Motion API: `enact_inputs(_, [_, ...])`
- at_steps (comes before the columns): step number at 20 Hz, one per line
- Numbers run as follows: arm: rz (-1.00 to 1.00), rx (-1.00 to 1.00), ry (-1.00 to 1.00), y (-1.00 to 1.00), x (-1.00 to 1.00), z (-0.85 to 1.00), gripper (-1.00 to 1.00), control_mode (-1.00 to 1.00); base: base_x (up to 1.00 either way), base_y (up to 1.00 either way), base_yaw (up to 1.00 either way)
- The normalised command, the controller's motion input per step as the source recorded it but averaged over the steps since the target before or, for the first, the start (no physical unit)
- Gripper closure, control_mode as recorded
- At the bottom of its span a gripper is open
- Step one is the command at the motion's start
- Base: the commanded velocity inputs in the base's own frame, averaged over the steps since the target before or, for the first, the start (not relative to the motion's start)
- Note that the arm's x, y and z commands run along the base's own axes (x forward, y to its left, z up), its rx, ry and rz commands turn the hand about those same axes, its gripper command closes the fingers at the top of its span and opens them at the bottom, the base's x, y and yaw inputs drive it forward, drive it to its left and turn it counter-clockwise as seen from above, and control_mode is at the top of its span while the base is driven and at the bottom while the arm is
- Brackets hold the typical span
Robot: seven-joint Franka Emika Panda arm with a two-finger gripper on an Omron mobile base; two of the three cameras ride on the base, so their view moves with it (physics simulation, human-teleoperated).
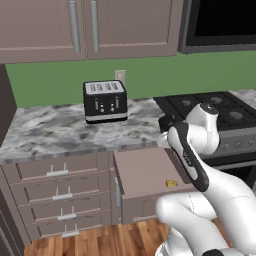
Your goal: Restock the sink supplies by placing the sponge and soap dispenser on the counter and next to the sink. Make sure the soap dispenser is upright.
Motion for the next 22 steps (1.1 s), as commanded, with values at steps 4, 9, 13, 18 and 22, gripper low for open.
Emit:
enact_inputs(4, [0.00,0.00,-0.09,-0.08,-0.78,0.04,1.00,-1.00,0.00,0.00,0.00])
enact_inputs(9, [0.00,0.00,-0.02,-0.05,-0.20,0.02,1.00,1.00,-0.80,-0.24,0.00])
enact_inputs(13, [0.00,0.00,0.00,0.00,0.00,0.00,1.00,1.00,-1.00,-0.20,-0.02])
enact_inputs(18, [0.00,0.00,0.00,0.00,0.00,0.00,1.00,1.00,-0.78,-0.14,-0.04])
enact_inputs(22, [0.00,0.00,0.00,0.00,0.00,0.00,1.00,1.00,-0.66,-0.07,-0.05])
